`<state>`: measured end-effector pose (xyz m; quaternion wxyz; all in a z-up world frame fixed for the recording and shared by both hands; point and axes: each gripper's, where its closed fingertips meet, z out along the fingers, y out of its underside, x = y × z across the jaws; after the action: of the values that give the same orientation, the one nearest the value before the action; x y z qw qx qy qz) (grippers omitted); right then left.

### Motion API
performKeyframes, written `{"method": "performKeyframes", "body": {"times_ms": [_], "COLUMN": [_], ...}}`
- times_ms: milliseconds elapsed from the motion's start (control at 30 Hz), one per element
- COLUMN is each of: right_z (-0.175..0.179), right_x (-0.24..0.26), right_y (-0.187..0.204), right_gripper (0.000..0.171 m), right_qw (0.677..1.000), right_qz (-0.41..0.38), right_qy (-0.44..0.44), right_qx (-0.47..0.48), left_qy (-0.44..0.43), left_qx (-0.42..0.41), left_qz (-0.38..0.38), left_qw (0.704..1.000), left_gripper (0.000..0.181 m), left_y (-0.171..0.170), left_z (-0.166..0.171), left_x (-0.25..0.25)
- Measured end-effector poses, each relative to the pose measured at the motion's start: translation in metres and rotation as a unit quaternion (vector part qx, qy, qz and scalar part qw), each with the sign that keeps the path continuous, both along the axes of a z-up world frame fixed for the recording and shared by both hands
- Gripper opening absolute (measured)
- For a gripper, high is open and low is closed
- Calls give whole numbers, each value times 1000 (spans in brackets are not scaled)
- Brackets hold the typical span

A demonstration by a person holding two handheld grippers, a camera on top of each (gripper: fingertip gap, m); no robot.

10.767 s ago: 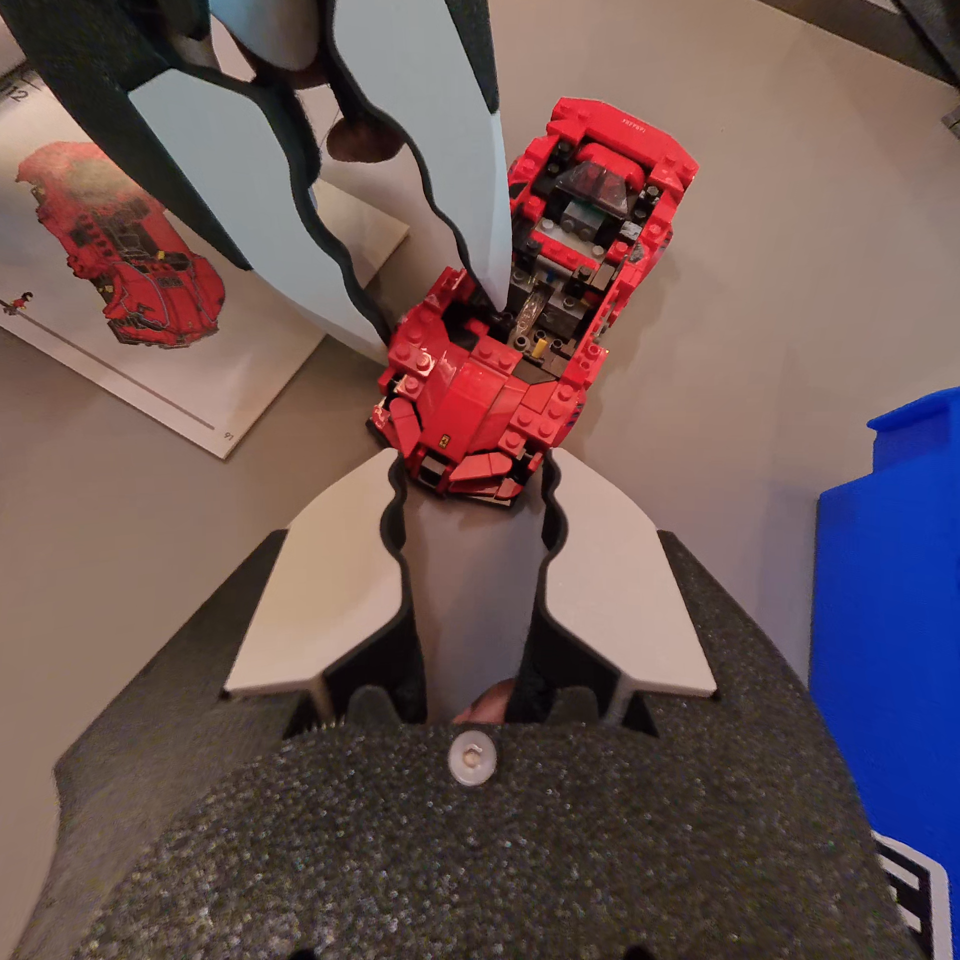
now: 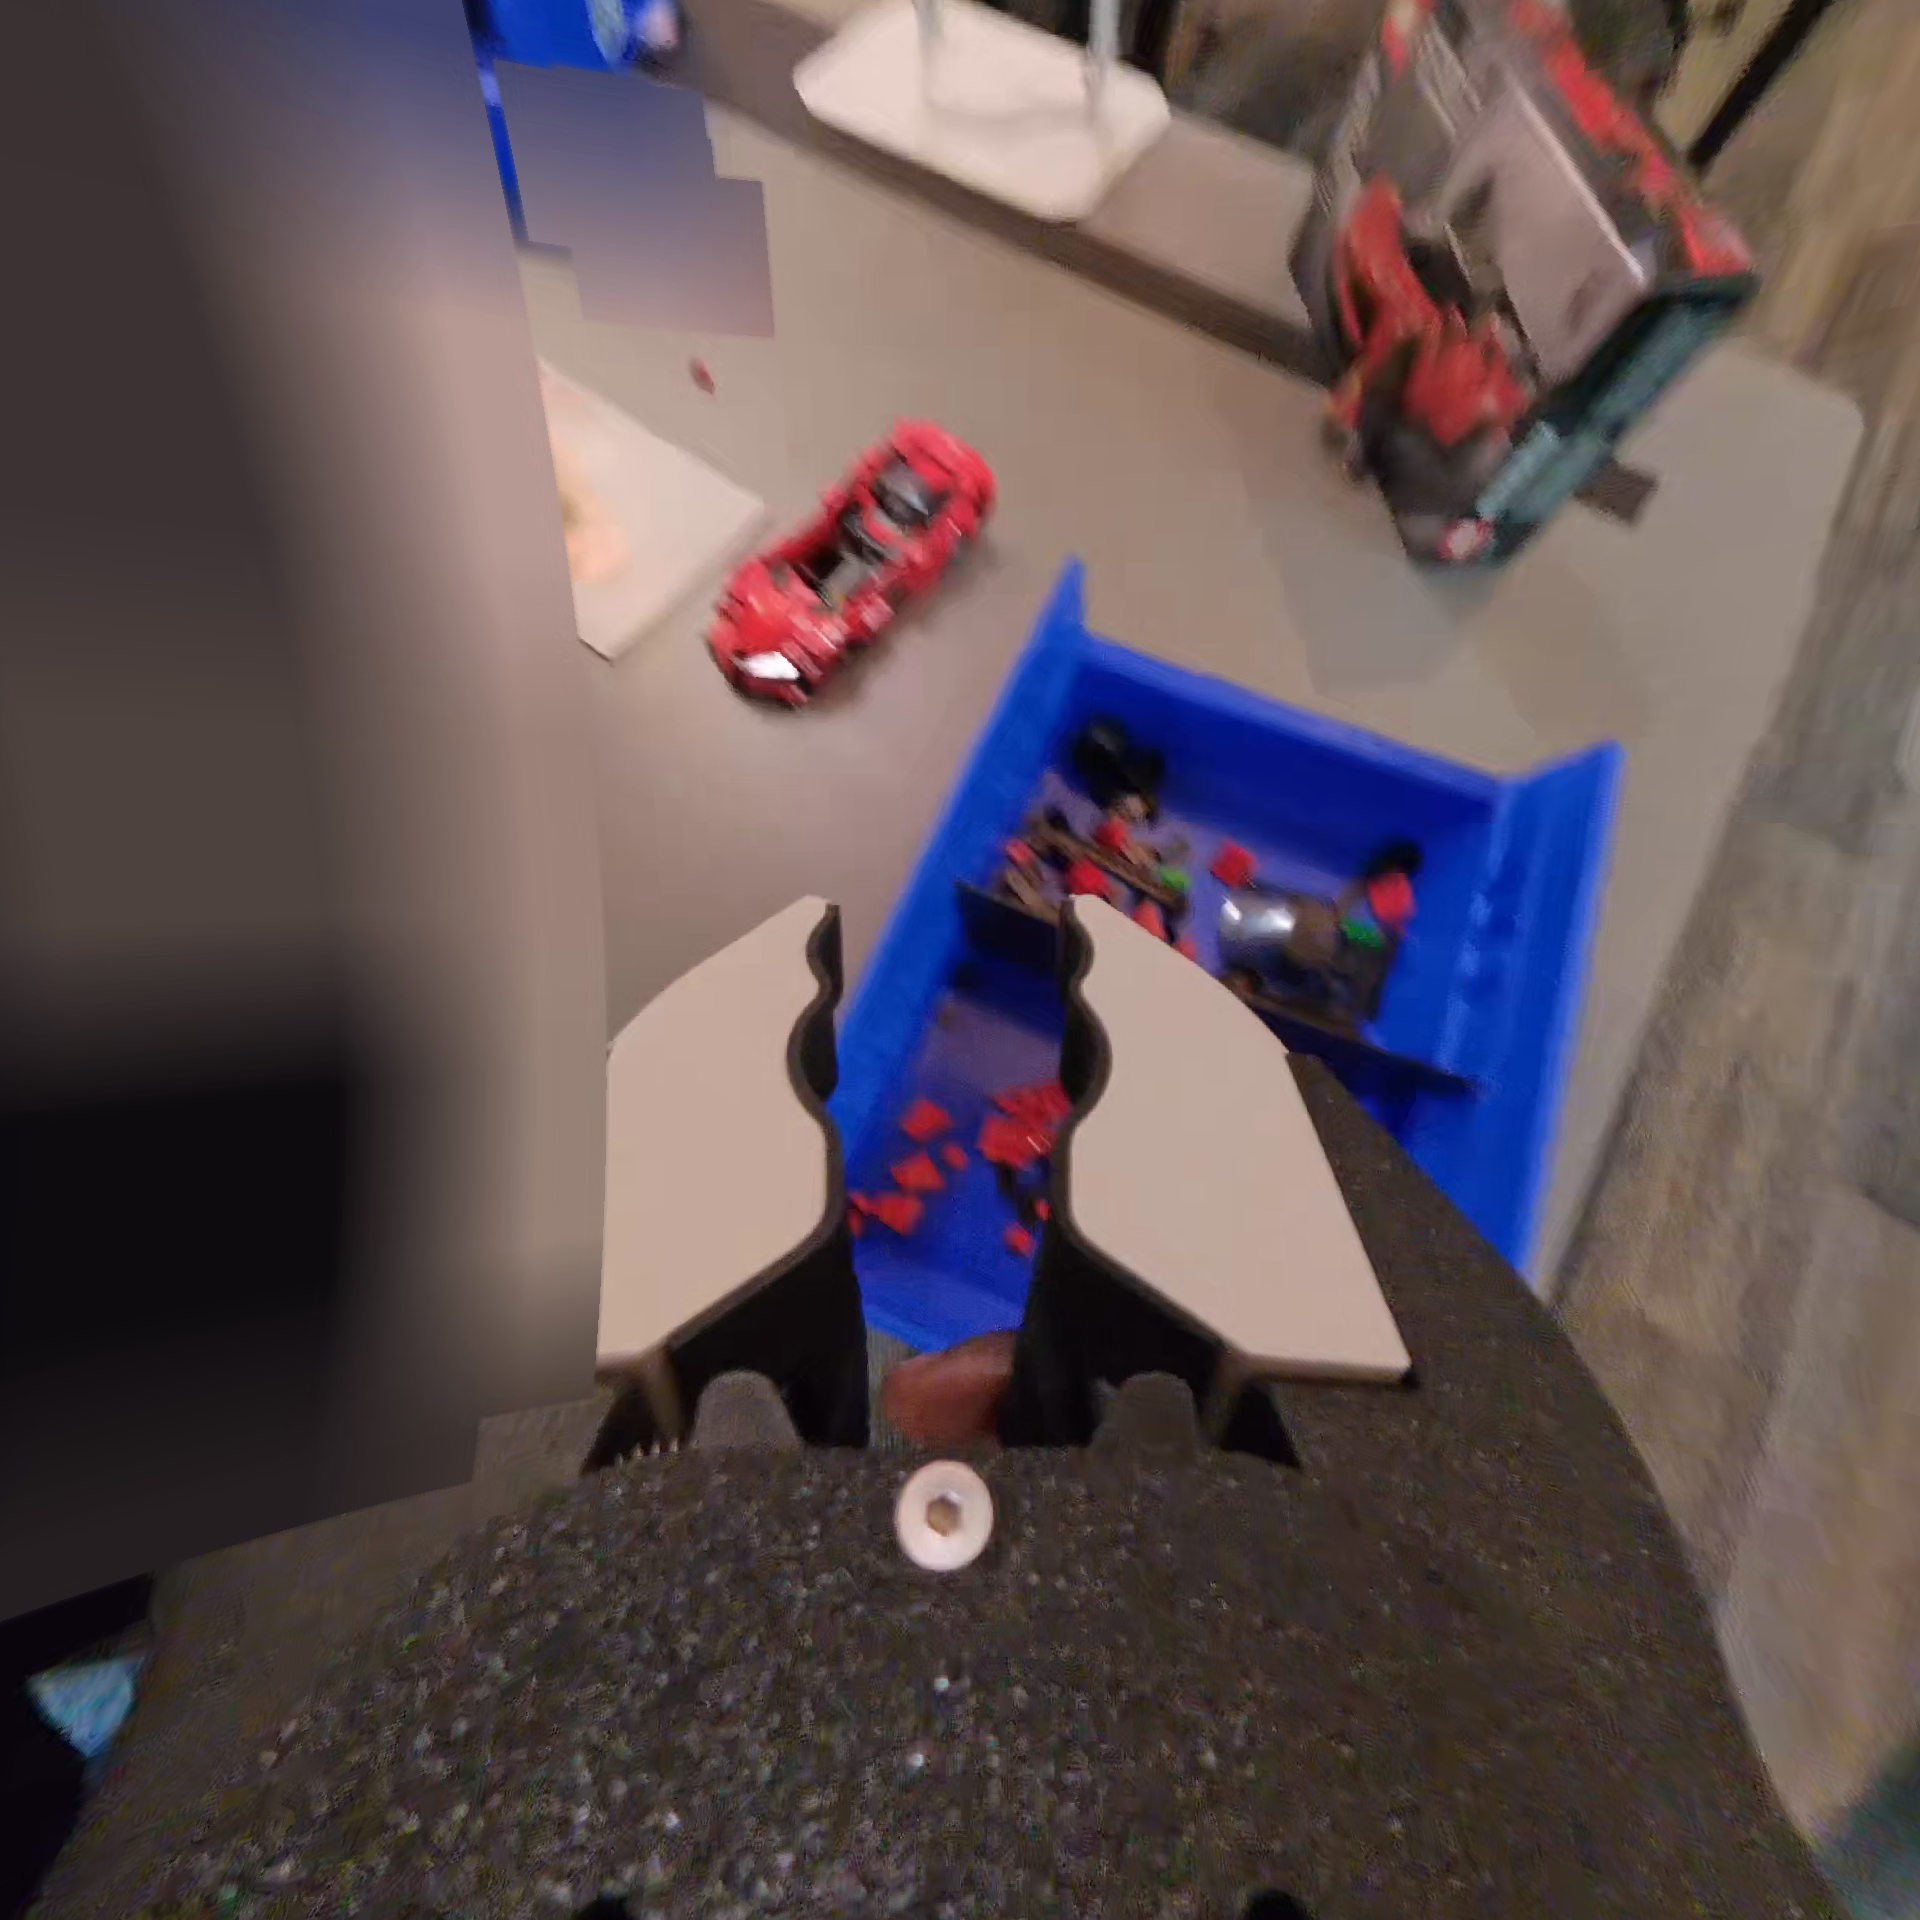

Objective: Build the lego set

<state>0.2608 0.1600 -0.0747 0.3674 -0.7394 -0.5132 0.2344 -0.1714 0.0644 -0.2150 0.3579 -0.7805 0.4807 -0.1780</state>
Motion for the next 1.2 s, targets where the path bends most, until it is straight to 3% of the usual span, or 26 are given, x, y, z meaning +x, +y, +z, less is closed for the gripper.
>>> {"method": "performKeyframes", "body": {"times_ms": [200, 400, 633, 733, 833, 967, 1200], "right_z": [-69, -135, -162, -183, -190, -203, -206], "right_x": [51, 50, 25, 24, 18, 26, 17], "right_y": [36, 24, 14, 14, 20, 21, 28], "right_gripper": [43, 47, 33, 41, 38, 42, 15], "right_qw": [985, 951, 926, 900, 883, 853, 862], "right_qz": [21, 146, 262, 302, 355, 395, 400], "right_qy": [-152, -226, -241, -298, -304, -340, -310], "right_qx": [-77, -152, -127, -96, -33, -39, 13], "left_qy": [-26, -47, -60, -69, -72, -77, -91], "left_qx": [83, 119, 113, 115, 115, 114, 114], "left_qz": [63, 111, 181, 195, 194, 189, 183], "left_qw": [994, 986, 975, 971, 972, 972, 972], "left_gripper": [3, 3, 3, 3, 3, 3, 3], "left_y": [29, 33, 26, 27, 28, 28, 20], "left_z": [44, 61, 51, 50, 48, 47, 43], "left_x": [15, 26, 18, 19, 22, 26, 28]}}
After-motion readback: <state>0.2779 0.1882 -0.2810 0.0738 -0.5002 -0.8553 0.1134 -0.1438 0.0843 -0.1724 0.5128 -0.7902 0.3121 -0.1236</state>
